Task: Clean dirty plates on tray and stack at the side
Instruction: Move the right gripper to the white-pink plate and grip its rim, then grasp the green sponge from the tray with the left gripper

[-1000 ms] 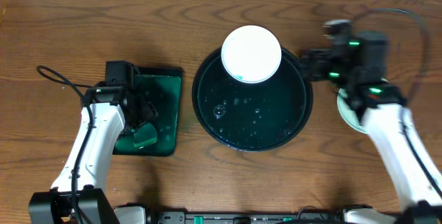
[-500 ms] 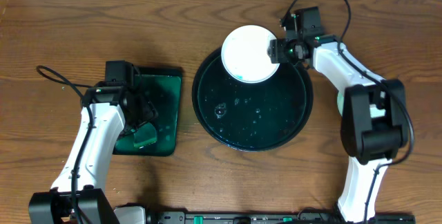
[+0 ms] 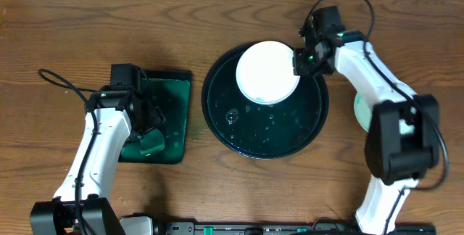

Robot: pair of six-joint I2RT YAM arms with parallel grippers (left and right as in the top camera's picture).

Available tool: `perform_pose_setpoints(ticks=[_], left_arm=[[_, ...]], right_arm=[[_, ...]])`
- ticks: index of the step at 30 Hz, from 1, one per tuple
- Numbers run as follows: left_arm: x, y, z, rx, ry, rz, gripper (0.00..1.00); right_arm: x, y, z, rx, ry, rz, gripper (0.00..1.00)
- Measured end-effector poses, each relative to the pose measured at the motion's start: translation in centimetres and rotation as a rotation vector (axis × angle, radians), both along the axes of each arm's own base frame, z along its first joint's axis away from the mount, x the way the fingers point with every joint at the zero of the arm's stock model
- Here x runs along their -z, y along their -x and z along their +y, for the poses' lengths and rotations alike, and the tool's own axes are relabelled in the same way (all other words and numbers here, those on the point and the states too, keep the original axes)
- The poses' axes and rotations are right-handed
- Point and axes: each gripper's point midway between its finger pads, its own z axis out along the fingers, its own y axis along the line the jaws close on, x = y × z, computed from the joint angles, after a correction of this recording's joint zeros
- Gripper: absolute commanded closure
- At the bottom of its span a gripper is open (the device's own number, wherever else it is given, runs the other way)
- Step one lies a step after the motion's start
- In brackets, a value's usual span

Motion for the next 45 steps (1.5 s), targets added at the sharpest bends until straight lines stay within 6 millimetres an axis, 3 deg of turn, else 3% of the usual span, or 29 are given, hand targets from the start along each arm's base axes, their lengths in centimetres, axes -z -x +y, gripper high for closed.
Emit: perform_pose_setpoints(ticks=[3, 4, 5, 9, 10, 12, 13, 16, 18, 24, 27, 29, 32, 36, 41, 45], left_arm=[[0.0, 0.0, 0.0, 0.000, 0.000, -0.002, 0.21], [0.0, -0.1, 0.0, 0.000, 0.000, -0.002, 0.03], [0.0, -0.1, 0.0, 0.000, 0.000, -0.002, 0.03], [0.0, -0.1, -0.1, 0.000, 0.003, -0.003, 0.03], [0.0, -0.1, -0.1, 0.000, 0.004, -0.003, 0.05], [0.0, -0.1, -0.2, 0.001, 0.010, -0.004, 0.20], [0.0, -0.1, -0.2, 0.005, 0.014, -0.006, 0.32], [0.1, -0.7, 0.0, 0.002, 0.001, -0.031, 0.40], [0.4, -1.1, 0.7, -0.011, -0.041, -0.056, 0.51], [3.7, -1.2, 1.9, -0.052, -0.106, -0.063, 0.53], [6.7, -0.4, 1.8, -0.048, -0.100, 0.001, 0.57], [7.5, -0.9, 1.6, -0.036, -0.083, 0.008, 0.72], [7.6, -2.0, 0.5, 0.016, -0.020, -0.017, 0.93], [7.4, -1.9, -0.7, 0.069, 0.055, 0.005, 0.93], [6.2, 0.1, -2.8, 0.116, 0.151, 0.112, 0.93], [3.7, -1.4, -5.5, 0.217, 0.172, 0.056, 0.93]], right_arm=[[-1.9, 3.3, -0.6, -0.003, 0.015, 0.086, 0.99], [-2.2, 4.1, -0.7, -0.004, 0.020, 0.111, 0.99], [-2.2, 5.1, -0.8, -0.007, 0.029, 0.144, 0.99], [0.5, 7.7, -0.4, -0.030, 0.045, 0.224, 0.99], [1.3, 8.3, -0.3, -0.035, 0.048, 0.238, 0.99], [3.1, 9.6, -0.2, -0.042, 0.041, 0.267, 0.99], [3.8, 10.1, -0.1, -0.046, 0.032, 0.277, 0.99], [5.2, 10.8, 0.1, -0.051, 0.011, 0.283, 0.99], [5.6, 11.1, 0.3, -0.053, -0.001, 0.286, 0.99], [5.7, 11.1, 0.5, -0.062, -0.014, 0.281, 0.99], [5.7, 11.1, 0.5, -0.064, -0.016, 0.280, 0.93], [5.7, 11.1, 0.6, -0.067, -0.017, 0.280, 0.92], [5.7, 11.1, 0.6, -0.071, -0.019, 0.279, 0.99], [5.7, 11.1, 0.7, -0.070, -0.023, 0.278, 0.99], [5.7, 10.5, 0.8, -0.066, -0.026, 0.256, 0.99], [5.7, 10.2, 1.0, -0.096, -0.017, 0.230, 0.99]])
